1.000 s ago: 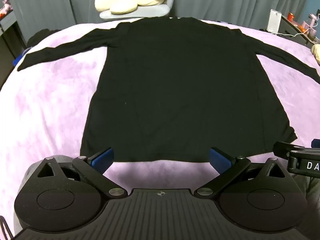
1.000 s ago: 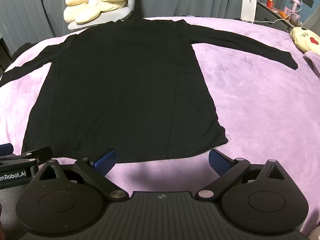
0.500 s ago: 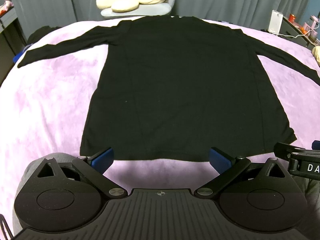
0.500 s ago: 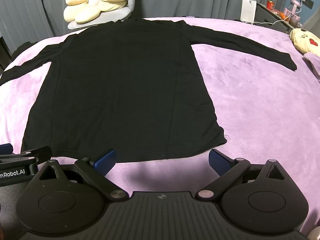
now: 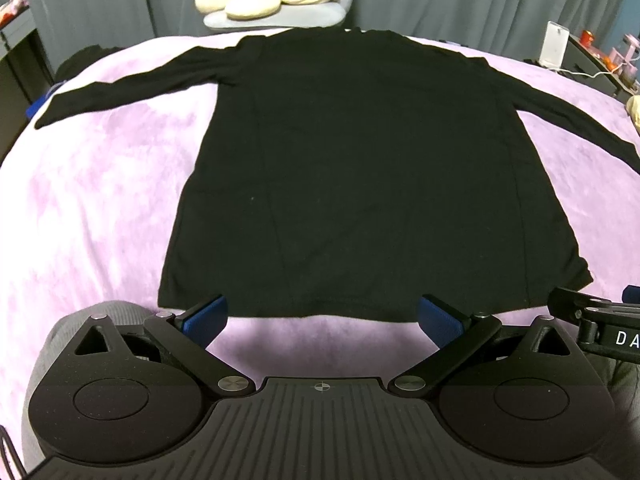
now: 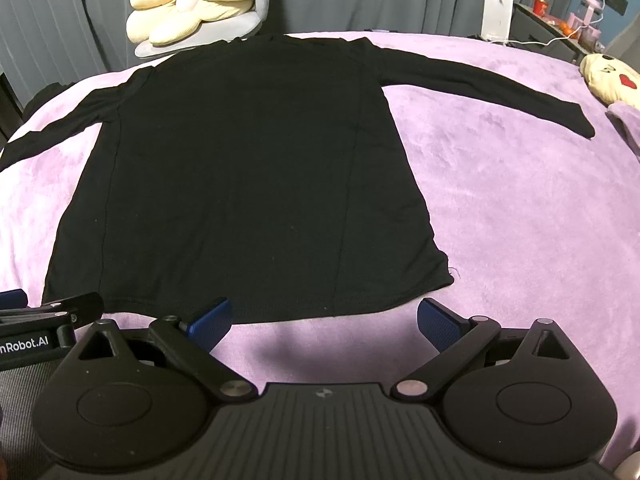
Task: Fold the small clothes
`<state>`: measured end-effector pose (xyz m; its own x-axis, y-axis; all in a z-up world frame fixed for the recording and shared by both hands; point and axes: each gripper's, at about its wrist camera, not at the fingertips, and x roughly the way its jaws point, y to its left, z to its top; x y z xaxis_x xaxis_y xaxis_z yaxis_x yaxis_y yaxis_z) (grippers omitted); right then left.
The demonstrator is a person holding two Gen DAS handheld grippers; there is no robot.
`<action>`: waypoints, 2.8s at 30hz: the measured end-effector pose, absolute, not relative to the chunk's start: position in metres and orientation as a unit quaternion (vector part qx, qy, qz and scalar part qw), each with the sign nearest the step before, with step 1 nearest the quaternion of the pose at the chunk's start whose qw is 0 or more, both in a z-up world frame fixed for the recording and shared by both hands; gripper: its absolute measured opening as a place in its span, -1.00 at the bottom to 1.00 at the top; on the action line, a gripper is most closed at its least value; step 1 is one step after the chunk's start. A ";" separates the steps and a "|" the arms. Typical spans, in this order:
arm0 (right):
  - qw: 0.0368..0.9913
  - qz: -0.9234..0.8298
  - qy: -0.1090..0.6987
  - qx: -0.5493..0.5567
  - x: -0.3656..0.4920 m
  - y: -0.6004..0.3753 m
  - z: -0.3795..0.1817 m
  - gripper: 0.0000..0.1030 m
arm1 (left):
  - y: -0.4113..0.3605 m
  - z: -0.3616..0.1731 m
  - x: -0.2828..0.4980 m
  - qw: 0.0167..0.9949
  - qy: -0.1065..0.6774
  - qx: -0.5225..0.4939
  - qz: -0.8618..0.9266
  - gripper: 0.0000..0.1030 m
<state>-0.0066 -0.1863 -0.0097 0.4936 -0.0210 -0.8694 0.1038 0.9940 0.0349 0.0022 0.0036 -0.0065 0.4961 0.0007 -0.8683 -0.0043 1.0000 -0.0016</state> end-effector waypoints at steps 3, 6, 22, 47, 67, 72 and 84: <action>0.863 -0.035 0.503 0.041 -0.007 -0.187 -0.010 0.92 | 0.004 -0.006 0.003 0.864 0.503 -0.003 0.001 1.00; 0.862 -0.034 0.504 0.041 -0.007 -0.187 -0.010 0.92 | 0.005 -0.006 0.003 0.864 0.503 -0.004 0.001 1.00; 0.861 -0.032 0.506 0.046 -0.006 -0.188 -0.015 0.92 | 0.006 -0.007 0.006 0.861 0.509 -0.008 0.003 1.00; 0.859 -0.029 0.509 0.049 -0.006 -0.191 -0.017 0.92 | 0.007 -0.009 0.007 0.858 0.514 -0.012 0.008 1.00; 0.862 -0.031 0.502 0.069 -0.004 -0.198 -0.017 0.92 | 0.006 -0.018 0.010 0.853 0.522 -0.009 0.006 1.00; 0.865 0.007 0.493 0.093 0.000 -0.207 -0.019 0.92 | 0.006 -0.022 0.016 0.850 0.527 -0.012 -0.006 1.00; 0.882 -0.086 0.340 0.316 0.095 -0.428 -0.017 0.92 | 0.014 -0.043 0.096 0.876 0.468 -0.109 -0.031 1.00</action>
<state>0.0952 -0.4279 -0.0168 0.7536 0.0636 -0.6542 0.3660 0.7862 0.4980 0.0961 0.0143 -0.0427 0.5600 -0.1572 -0.8135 -0.0474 0.9742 -0.2208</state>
